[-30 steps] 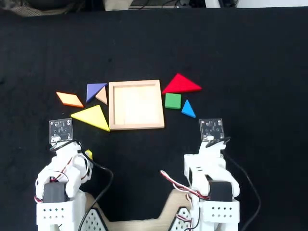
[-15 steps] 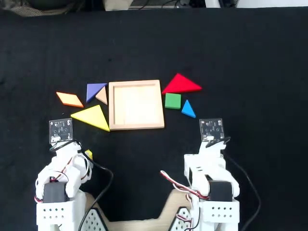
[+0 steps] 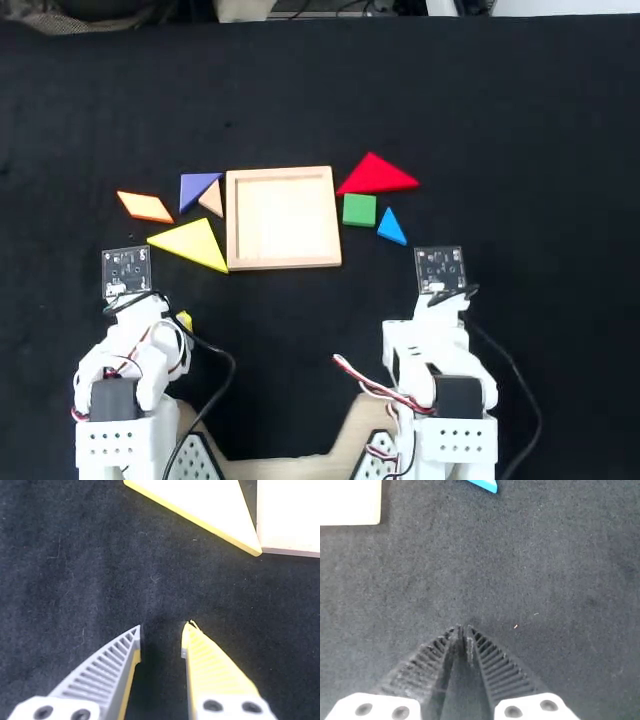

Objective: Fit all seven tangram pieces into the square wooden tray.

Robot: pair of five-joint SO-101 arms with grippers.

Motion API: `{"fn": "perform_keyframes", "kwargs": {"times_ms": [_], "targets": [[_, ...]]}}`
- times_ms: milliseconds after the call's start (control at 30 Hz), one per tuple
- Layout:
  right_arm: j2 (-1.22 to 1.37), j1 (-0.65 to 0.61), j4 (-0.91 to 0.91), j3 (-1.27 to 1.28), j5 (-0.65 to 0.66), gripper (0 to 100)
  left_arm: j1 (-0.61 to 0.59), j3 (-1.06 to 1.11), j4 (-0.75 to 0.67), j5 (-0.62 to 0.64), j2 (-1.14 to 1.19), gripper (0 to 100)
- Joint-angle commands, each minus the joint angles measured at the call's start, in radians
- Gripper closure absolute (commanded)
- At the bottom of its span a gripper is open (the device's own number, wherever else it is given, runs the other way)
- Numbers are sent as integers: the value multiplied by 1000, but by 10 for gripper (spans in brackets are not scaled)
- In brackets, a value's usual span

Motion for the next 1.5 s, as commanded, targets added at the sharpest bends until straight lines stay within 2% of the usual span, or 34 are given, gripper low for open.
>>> {"fn": "perform_keyframes", "kwargs": {"times_ms": [0,667,800,867,1000,1133,1300,1467], "targets": [[-67,-11,6,-2,-3,987,5,18,5,9,-3,856],[-68,-20,6,-2,-9,987,10,18,-12,12,-6,855],[-71,-21,-12,-7,-8,987,-1,-1,-167,12,-6,855],[-71,-21,-104,-41,-9,987,-1,-36,-250,12,-6,855],[-70,-14,-226,-239,-5,987,8,-189,-361,14,-6,855],[-70,-15,-287,-438,-9,987,10,-371,-394,14,-6,856],[-70,-17,-364,-654,-9,987,10,-682,-384,14,-8,858],[-71,-17,-361,-865,-11,987,10,-1061,-233,14,-8,859]]}}
